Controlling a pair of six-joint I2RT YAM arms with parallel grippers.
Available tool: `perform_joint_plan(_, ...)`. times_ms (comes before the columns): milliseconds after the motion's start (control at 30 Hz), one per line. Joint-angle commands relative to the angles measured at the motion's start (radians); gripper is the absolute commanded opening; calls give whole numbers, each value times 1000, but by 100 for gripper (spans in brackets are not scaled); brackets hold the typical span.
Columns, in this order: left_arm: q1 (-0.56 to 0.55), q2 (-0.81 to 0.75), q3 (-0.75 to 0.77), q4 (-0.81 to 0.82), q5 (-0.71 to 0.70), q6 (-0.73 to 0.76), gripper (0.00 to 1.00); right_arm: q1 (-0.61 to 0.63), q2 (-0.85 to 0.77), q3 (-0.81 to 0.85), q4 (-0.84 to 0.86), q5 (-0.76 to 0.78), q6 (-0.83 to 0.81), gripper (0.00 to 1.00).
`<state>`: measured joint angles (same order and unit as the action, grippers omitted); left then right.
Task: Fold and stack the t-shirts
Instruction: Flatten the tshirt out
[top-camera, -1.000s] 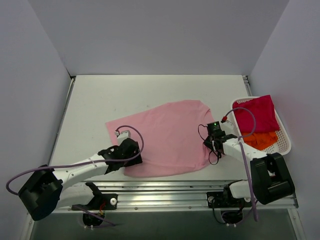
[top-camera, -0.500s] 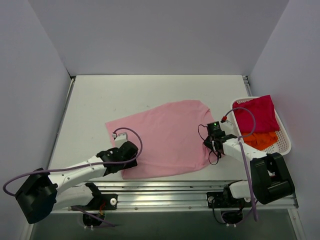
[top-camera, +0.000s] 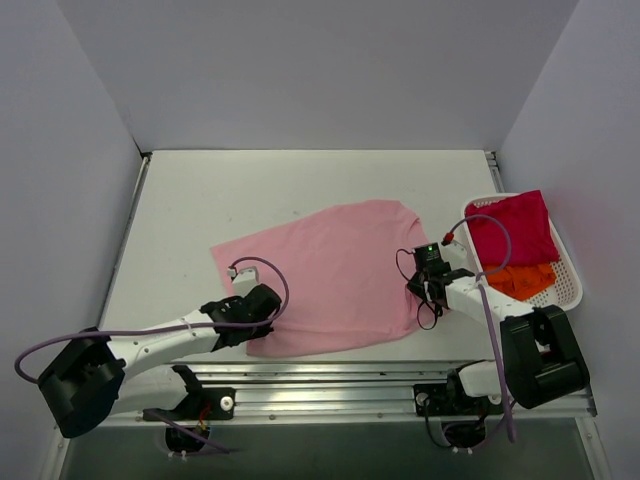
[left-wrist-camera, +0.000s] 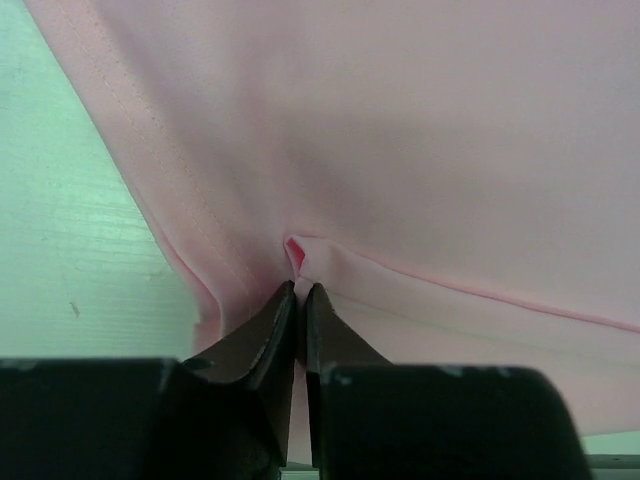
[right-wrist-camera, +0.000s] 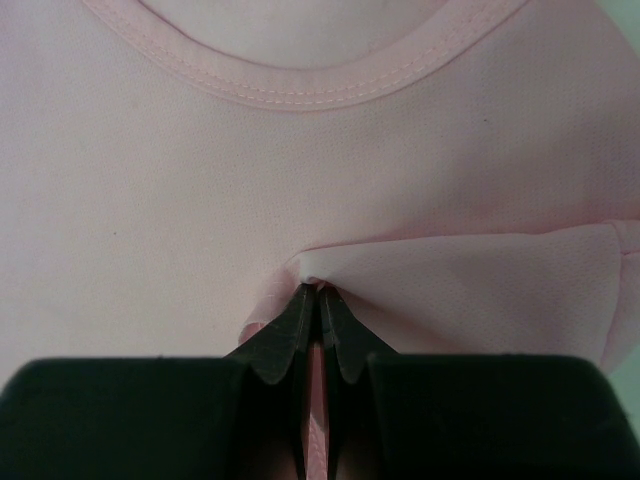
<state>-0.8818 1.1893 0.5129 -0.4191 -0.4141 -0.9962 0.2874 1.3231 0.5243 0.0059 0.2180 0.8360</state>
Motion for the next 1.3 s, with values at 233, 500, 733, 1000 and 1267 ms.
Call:
perform_joint_plan(233,-26,-121,45,-139,-80,-36,22,2,-10,-17,-17,12,-3,0)
perform_joint_plan(500,-32,-122,42,-145,-86,-44,25,4,-13,-17,-15,9,-6,0)
perform_joint_plan(733,-42,-128,44,-152,-95,-48,10,4,-19,-18,-15,7,-8,0)
perform_joint_plan(1000,-74,-181,121,-233,-152,-16,2,54,-139,29,-104,26,-20,0)
perform_joint_plan(1267,-192,-477,335,-251,-108,297,2,160,-707,224,-176,-148,-127,0)
